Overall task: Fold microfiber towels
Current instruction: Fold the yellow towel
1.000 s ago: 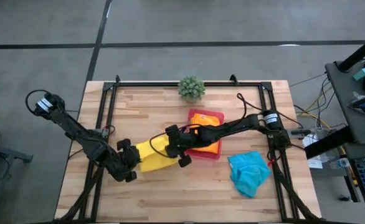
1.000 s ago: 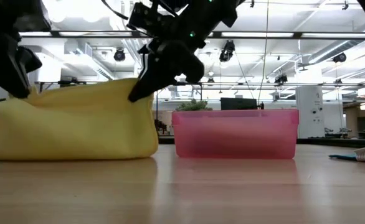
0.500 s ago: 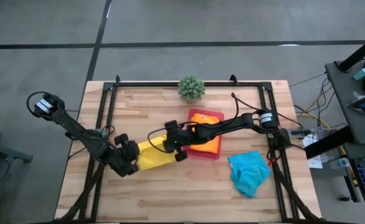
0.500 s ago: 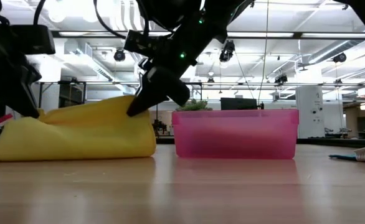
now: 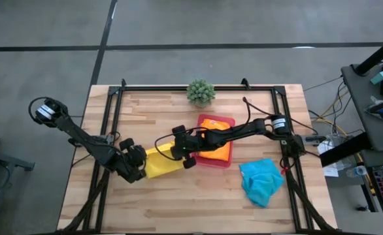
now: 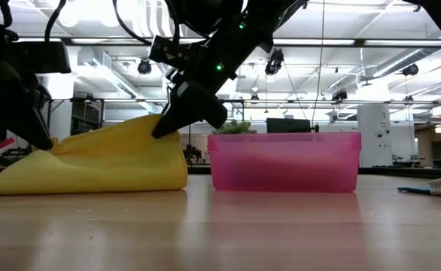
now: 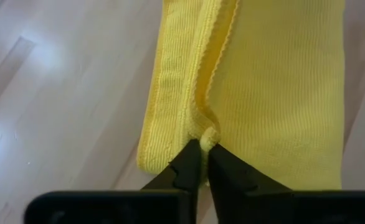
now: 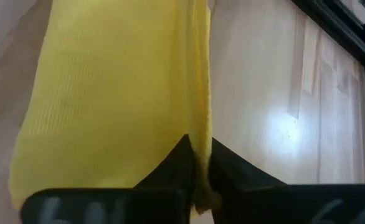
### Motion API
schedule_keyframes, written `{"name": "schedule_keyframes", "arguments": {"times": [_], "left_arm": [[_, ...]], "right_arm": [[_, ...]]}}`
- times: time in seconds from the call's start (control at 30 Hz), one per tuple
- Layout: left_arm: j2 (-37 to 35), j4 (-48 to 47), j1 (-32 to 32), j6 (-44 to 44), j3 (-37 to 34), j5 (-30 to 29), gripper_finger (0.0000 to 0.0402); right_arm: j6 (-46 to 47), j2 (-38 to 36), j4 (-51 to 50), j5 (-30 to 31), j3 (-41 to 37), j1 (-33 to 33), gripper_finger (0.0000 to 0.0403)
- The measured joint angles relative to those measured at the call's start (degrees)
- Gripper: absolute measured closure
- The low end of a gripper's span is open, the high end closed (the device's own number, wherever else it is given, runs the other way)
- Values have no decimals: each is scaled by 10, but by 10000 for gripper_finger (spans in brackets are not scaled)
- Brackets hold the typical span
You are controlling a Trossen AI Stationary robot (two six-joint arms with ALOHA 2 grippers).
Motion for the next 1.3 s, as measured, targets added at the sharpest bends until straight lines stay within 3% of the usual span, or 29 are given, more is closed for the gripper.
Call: {"name": "schedule_keyframes", "arguments": {"times": [0.33, 0.6, 0.77, 0.93, 1.3], "left_arm": [[-3, -24, 7, 0, 1, -8, 275], [-13, -78, 7, -1, 28, 7, 244], [-15, -28, -1, 3, 33, 55, 252], [12, 65, -13, 62, 22, 67, 278], [108, 133, -12, 90, 16, 71, 377]], "right_arm": [[39, 2, -14, 3, 13, -22, 308], [16, 0, -73, 0, 76, -26, 307], [33, -3, -153, -14, 109, -23, 310], [56, -3, -161, -81, 88, 4, 333], [110, -3, -53, -82, -11, 59, 393]]}}
